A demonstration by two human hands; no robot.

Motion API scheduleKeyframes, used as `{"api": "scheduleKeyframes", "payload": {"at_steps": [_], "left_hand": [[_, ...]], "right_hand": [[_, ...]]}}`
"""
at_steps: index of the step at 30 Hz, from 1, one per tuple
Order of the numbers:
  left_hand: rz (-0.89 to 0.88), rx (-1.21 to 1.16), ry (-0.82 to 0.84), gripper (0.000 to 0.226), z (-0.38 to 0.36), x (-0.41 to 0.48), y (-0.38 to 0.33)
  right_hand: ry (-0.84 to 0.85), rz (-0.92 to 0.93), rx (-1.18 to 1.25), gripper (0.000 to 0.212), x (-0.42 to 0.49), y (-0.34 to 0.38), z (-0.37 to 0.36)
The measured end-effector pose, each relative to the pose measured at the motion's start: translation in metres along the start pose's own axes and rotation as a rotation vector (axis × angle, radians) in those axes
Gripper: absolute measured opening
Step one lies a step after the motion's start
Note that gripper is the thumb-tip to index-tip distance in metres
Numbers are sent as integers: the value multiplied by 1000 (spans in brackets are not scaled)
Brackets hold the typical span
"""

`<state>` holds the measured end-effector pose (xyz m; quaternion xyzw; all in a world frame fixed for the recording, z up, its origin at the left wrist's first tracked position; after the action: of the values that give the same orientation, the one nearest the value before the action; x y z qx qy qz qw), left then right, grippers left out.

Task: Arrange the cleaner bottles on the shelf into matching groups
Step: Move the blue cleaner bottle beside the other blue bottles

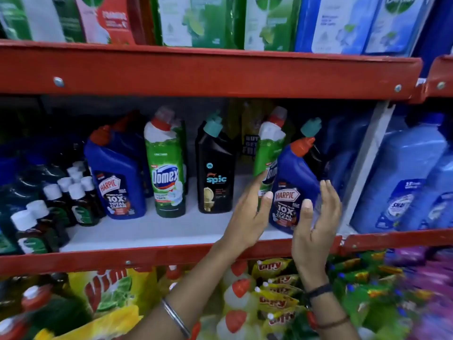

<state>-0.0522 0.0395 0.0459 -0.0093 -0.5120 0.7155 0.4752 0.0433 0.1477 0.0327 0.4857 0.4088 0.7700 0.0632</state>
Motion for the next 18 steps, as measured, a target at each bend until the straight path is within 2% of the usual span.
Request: {"api": "scheduleKeyframes", "payload": {"at_steps": [2,6,10,18], "left_hand": [[94,-80,32,43,-11,12,14],[238,-175,68,46,-30,24,43],[248,-258,42,54,-31,28,55],[246,-266,-131,53,-8,8,43]], "right_hand": [[-5,-94,26,57,1,-16,1],[134,-203,11,58,1,-45,-9],[184,-212,-71,54,5,-58,-5],[233,-218,144,53,7,-47,-8]]}}
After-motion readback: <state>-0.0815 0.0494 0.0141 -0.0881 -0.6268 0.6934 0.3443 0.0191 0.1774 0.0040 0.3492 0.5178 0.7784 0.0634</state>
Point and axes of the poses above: each hand's wrist, its own x-axis towards the middle knuckle, its own z-axis out of the back of the hand, y = z × x, the point moved 8 cm from there along x, towards the middle knuckle, and after that the axes turned 14 degrees about y, right-handed, at the moved point
